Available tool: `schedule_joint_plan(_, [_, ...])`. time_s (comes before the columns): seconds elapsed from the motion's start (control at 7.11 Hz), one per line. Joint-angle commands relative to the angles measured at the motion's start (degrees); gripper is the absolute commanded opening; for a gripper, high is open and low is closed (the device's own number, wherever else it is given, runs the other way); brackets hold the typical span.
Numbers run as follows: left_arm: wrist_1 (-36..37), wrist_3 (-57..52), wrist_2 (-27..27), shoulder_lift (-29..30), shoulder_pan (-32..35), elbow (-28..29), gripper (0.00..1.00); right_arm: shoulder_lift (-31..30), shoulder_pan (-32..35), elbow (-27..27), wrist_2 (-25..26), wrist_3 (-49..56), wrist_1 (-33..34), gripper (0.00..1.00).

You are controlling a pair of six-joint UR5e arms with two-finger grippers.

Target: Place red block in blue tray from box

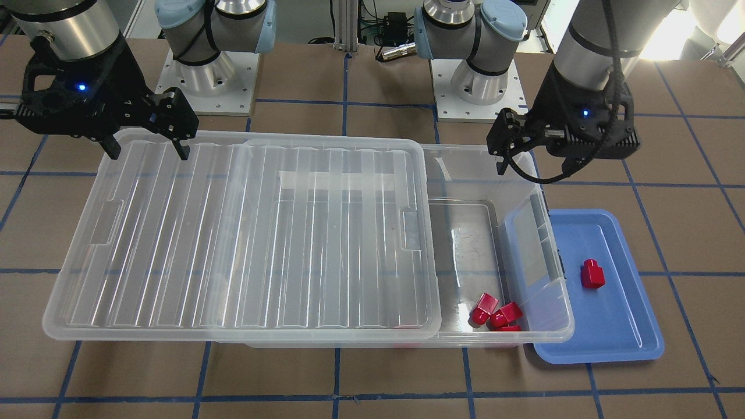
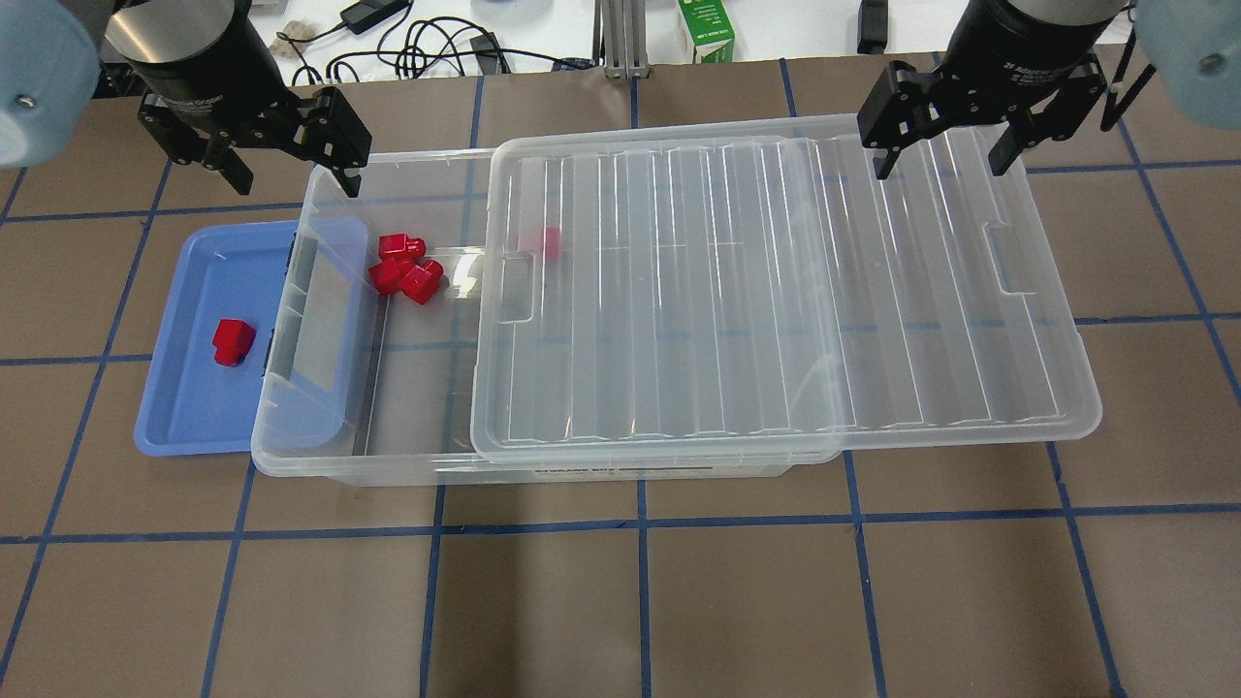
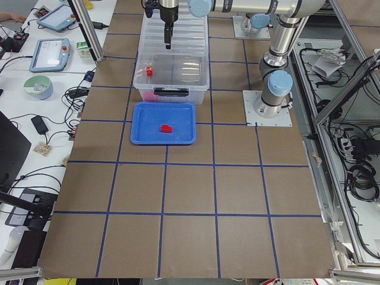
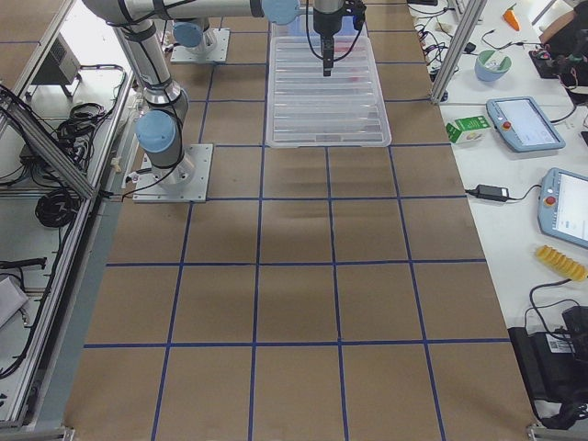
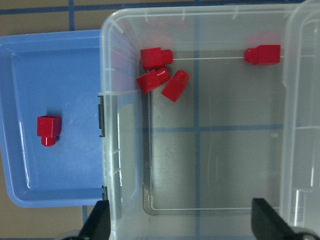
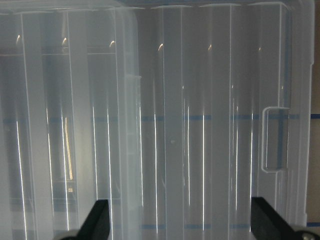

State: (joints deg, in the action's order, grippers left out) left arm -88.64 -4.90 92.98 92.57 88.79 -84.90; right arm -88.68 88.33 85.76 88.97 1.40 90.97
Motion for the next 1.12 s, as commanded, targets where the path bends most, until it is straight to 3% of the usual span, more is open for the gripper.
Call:
schedule_joint_plan(0.0, [-0.1, 0.0, 0.5, -2.0, 0.2, -1.4, 1.00, 0.0, 0.0, 0.0, -0.1, 0.1, 0.0, 1.00])
schedule_joint_plan(0.42, [-1.4, 0.8, -0.8, -2.1, -0.4, -0.9, 1.00, 0.1, 0.0, 0.1, -0.1, 0.1, -0.1, 1.00])
schedule_joint_plan(0.56, [-1.3, 0.8, -3.5, -1.3, -1.2, 0.0, 1.00, 0.0, 0.0, 0.1, -0.2, 0.1, 0.0, 1.00])
schedule_joint_plan(0.98, [-2.6, 0.7, -2.9, -1.3, -1.3, 0.1, 1.00, 0.3, 0.0, 0.1, 0.0, 0.4, 0.0, 1.00])
